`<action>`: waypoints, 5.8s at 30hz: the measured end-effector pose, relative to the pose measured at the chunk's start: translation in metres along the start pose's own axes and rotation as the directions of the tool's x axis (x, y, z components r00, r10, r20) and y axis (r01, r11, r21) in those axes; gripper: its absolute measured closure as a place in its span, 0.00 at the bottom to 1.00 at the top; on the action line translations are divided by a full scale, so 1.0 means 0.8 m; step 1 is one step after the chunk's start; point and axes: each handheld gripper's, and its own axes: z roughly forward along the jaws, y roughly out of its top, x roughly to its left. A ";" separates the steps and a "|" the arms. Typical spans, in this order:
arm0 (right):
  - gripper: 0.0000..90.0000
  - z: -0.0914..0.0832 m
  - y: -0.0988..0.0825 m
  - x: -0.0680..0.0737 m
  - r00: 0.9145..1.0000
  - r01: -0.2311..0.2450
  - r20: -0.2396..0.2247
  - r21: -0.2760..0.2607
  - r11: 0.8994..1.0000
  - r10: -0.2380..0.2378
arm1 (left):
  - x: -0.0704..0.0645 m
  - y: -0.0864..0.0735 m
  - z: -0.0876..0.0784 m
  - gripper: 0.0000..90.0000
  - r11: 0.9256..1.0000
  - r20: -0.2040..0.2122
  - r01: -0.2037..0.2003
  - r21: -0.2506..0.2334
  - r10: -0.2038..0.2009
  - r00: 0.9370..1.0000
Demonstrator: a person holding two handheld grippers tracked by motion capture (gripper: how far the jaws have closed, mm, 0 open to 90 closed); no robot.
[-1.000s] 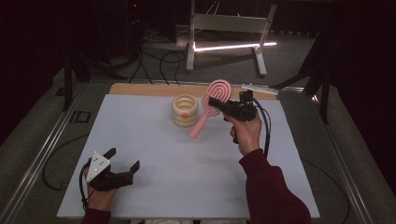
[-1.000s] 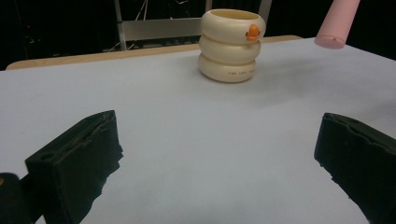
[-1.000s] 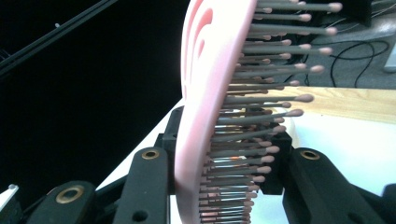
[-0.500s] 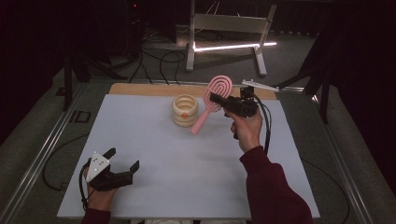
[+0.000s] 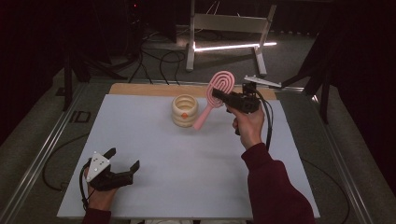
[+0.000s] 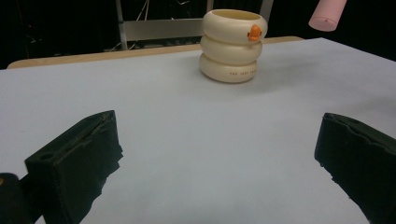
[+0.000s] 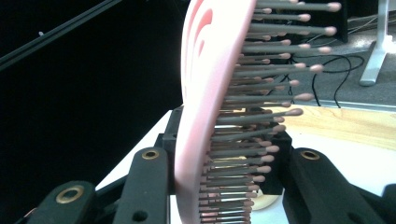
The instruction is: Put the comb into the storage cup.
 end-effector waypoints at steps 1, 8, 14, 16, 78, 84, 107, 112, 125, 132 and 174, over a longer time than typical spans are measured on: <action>0.71 0.000 0.002 0.001 1.000 0.001 0.001 -0.001 1.000 -0.001 | 0.000 0.000 0.000 0.01 1.000 0.000 0.000 0.000 0.000 1.000; 0.71 0.003 0.012 0.001 1.000 -0.004 0.000 -0.007 1.000 0.004 | 0.000 -0.001 0.000 0.01 1.000 -0.001 0.000 0.003 0.000 1.000; 0.71 0.007 0.021 0.002 1.000 0.007 0.017 -0.010 1.000 -0.007 | 0.001 -0.001 0.000 0.01 1.000 0.000 0.003 0.001 -0.003 1.000; 0.71 0.008 0.023 0.003 1.000 0.013 0.020 -0.009 1.000 -0.012 | 0.001 -0.001 0.000 0.01 1.000 0.001 0.001 0.004 -0.001 1.000; 0.71 0.040 0.052 0.001 0.992 0.022 0.129 -0.067 0.997 -0.013 | 0.005 -0.003 -0.001 0.01 1.000 0.012 0.026 -0.010 -0.025 1.000; 0.71 0.043 0.051 -0.001 0.991 0.020 0.132 -0.072 0.997 -0.010 | 0.005 -0.003 0.000 0.01 1.000 0.013 0.026 -0.010 -0.026 1.000; 0.71 0.060 0.044 0.004 0.990 0.030 0.137 -0.082 0.996 -0.019 | 0.006 -0.003 -0.002 0.01 1.000 0.013 0.022 -0.011 -0.022 1.000; 0.71 0.065 0.041 0.005 0.991 0.047 0.131 -0.077 0.996 -0.037 | 0.005 -0.003 -0.002 0.01 1.000 0.013 0.021 -0.010 -0.021 1.000; 0.71 0.075 0.036 0.005 0.989 0.043 0.144 -0.083 0.996 -0.031 | 0.006 -0.003 -0.003 0.01 0.999 0.011 0.029 -0.015 -0.029 1.000; 0.71 0.080 0.035 0.002 0.987 0.036 0.157 -0.089 0.995 -0.022 | 0.006 -0.003 -0.003 0.01 0.999 0.012 0.030 -0.017 -0.030 0.999; 0.71 0.099 0.027 0.005 0.985 0.032 0.174 -0.131 0.991 -0.009 | 0.006 -0.004 -0.003 0.01 1.000 0.010 0.026 -0.014 -0.026 1.000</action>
